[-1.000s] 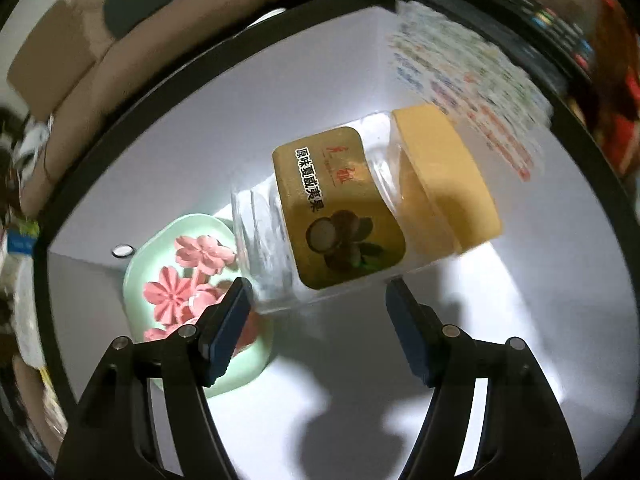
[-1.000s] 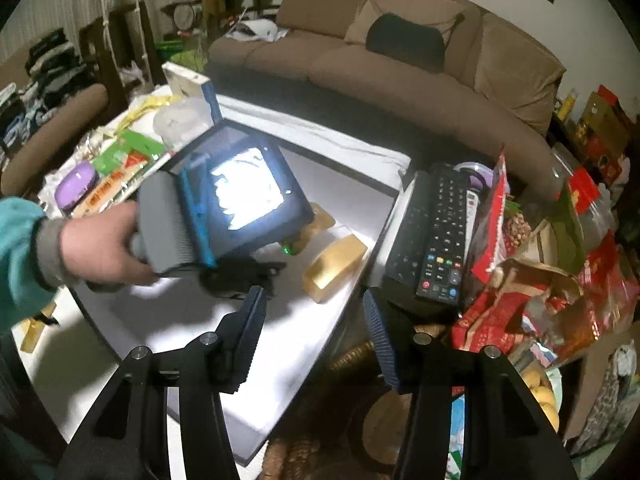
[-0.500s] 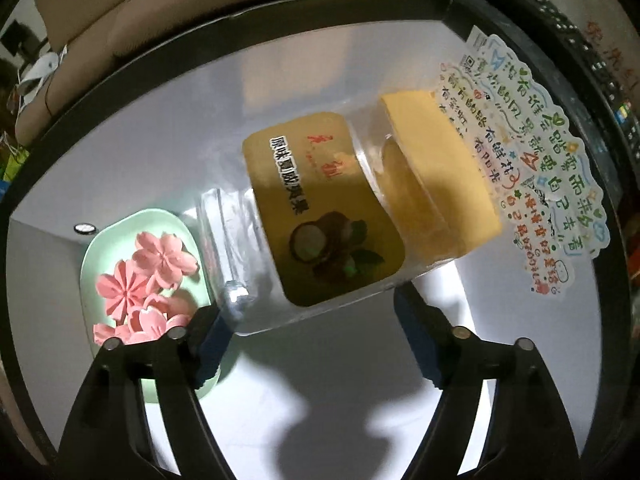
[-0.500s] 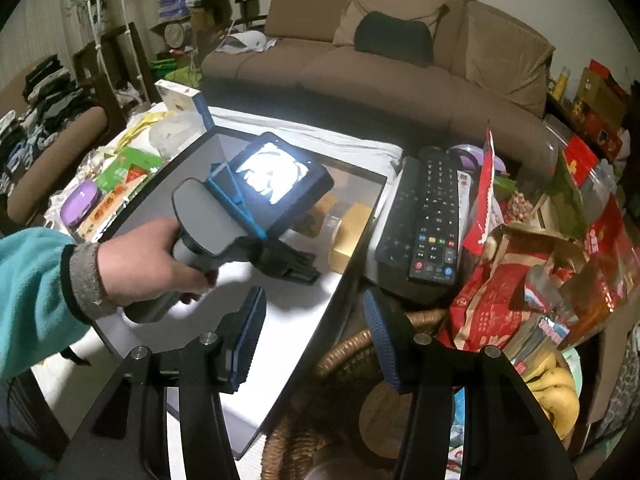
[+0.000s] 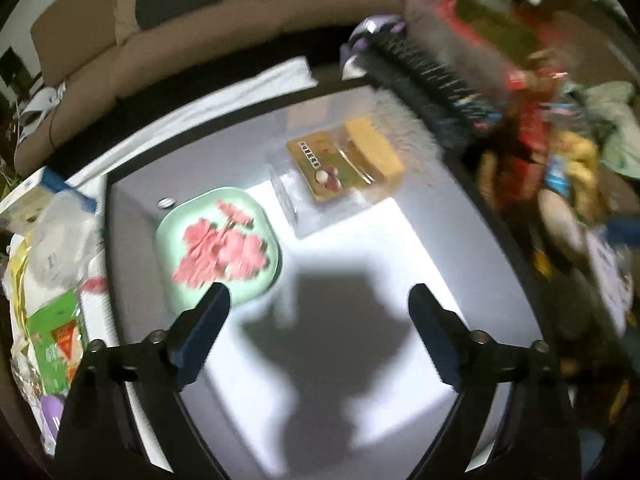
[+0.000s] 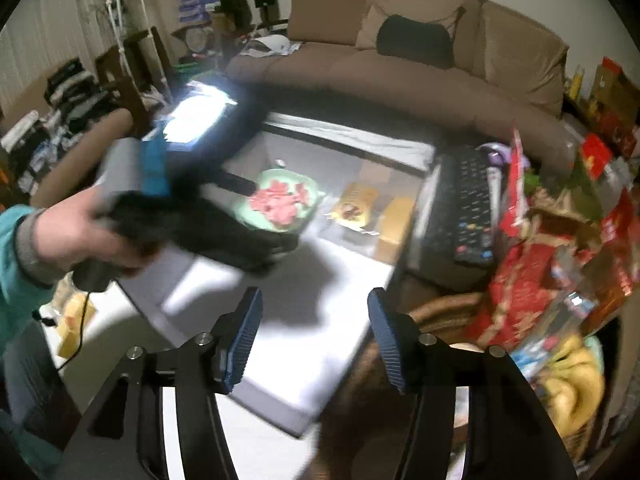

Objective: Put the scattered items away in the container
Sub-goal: 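Withdraw both tools from the box back over the table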

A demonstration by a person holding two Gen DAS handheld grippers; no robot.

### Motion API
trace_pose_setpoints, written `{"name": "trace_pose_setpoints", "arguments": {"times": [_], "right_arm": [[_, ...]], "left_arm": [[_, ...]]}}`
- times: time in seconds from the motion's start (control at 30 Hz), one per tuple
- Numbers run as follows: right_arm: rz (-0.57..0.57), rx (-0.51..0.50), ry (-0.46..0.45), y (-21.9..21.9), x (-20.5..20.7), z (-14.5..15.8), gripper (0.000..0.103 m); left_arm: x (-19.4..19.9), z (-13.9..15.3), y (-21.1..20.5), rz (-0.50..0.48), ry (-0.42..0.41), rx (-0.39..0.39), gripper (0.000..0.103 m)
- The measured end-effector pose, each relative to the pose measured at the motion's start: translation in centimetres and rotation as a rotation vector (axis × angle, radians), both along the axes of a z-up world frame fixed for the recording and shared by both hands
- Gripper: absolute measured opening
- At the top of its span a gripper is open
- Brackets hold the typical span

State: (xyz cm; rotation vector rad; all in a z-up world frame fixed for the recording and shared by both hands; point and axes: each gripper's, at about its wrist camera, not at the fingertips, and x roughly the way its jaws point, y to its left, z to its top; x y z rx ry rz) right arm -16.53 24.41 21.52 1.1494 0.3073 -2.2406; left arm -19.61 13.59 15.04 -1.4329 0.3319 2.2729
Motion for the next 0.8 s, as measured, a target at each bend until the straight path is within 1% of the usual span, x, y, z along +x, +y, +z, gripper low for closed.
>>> {"name": "trace_pose_setpoints", "arguments": {"times": [0.03,0.1,0.13,0.2,0.23,0.3,0.33,0.37,0.4,0.47,0.53,0.63,0.73,0.8], "right_arm": [[-0.005,-0.002,-0.006,-0.5,0.2,-0.3,0.062],[-0.021,-0.001,-0.01,-1.2,0.5,-1.0,0.063],[-0.03,-0.009,-0.016,-1.5,0.6,-1.3,0.063],[-0.057,-0.039,-0.038,-1.9,0.7,-2.1,0.063],[-0.071,-0.05,-0.046,-2.1,0.9,-2.5,0.064],[-0.103,-0.063,-0.056,-2.5,1.4,-3.3,0.068],[-0.118,-0.069,-0.061,-2.6,1.7,-3.6,0.075],[-0.133,-0.076,-0.069,-2.8,2.2,-4.0,0.087],[-0.15,-0.081,-0.071,-2.9,2.7,-4.2,0.091],[-0.171,-0.082,-0.064,-3.1,3.9,-4.5,0.103],[-0.184,-0.082,-0.059,-3.3,4.9,-4.5,0.103],[-0.195,-0.088,-0.046,-3.9,7.0,-4.2,0.103],[-0.2,-0.085,-0.023,-4.6,9.0,-3.7,0.103],[-0.204,-0.081,-0.006,-5.2,10.4,-3.3,0.103]], "left_arm": [[-2.3,0.6,0.3,0.005,0.005,0.007,0.092],[-0.9,1.2,-1.3,0.03,0.015,0.019,0.092],[0.0,0.9,-2.3,0.042,0.02,0.029,0.092],[1.8,1.4,-3.1,0.057,0.022,0.047,0.099],[1.7,1.1,-2.9,0.063,0.024,0.054,0.102],[2.7,1.4,-3.3,0.073,0.04,0.058,0.103],[3.3,1.4,-3.4,0.076,0.048,0.057,0.103],[4.3,1.6,-3.7,0.074,0.057,0.066,0.103],[4.8,1.6,-4.1,0.078,0.061,0.078,0.103],[6.5,2.1,-5.3,0.105,0.07,0.107,0.103],[8.2,2.2,-6.2,0.124,0.08,0.122,0.103],[10.6,1.7,-7.3,0.14,0.081,0.115,0.103],[13.0,1.7,-8.7,0.154,0.074,0.143,0.103],[14.5,1.9,-9.5,0.168,0.083,0.146,0.103]]}}
